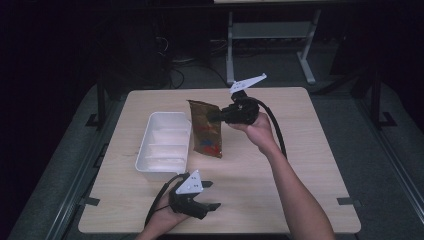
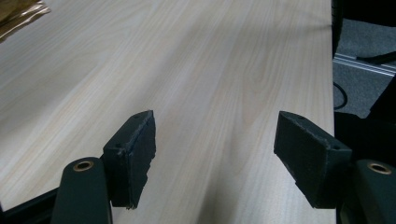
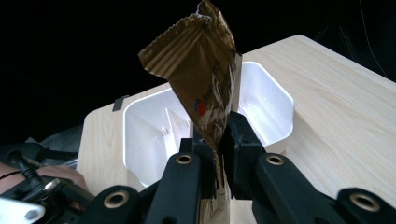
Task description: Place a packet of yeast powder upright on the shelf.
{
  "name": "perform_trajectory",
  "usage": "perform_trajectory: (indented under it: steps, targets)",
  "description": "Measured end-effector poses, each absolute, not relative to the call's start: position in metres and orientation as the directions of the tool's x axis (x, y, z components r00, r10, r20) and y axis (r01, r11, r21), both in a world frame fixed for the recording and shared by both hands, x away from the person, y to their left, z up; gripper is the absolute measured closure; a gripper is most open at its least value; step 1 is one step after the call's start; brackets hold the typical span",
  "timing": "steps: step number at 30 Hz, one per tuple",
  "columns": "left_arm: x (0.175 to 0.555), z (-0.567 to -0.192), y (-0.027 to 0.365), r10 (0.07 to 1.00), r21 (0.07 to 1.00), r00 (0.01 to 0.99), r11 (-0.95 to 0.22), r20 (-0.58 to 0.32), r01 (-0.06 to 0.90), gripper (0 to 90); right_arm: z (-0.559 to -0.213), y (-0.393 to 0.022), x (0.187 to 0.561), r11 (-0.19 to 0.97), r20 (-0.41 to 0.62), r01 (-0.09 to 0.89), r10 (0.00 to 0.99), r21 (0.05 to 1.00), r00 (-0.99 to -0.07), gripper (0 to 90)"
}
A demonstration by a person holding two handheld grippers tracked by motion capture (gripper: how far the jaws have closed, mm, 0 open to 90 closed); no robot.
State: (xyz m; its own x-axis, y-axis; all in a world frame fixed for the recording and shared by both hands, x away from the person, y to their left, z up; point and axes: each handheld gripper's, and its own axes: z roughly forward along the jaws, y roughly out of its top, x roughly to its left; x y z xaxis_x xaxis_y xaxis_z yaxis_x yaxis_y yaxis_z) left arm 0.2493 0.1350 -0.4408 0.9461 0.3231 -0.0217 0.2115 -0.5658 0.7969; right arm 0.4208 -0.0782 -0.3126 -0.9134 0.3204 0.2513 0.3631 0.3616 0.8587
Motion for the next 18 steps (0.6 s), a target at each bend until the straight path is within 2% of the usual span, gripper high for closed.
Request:
perform_trajectory:
  steps: [18]
  targets:
    - [0.249, -0.443, 0.134, 0.315, 0.792, 0.949, -0.574, -0.019, 0.207, 29.3, -0.305, -0.047, 0.426, 0.374, 0.238, 0.343, 0.299, 0.862, -0.924, 83.2]
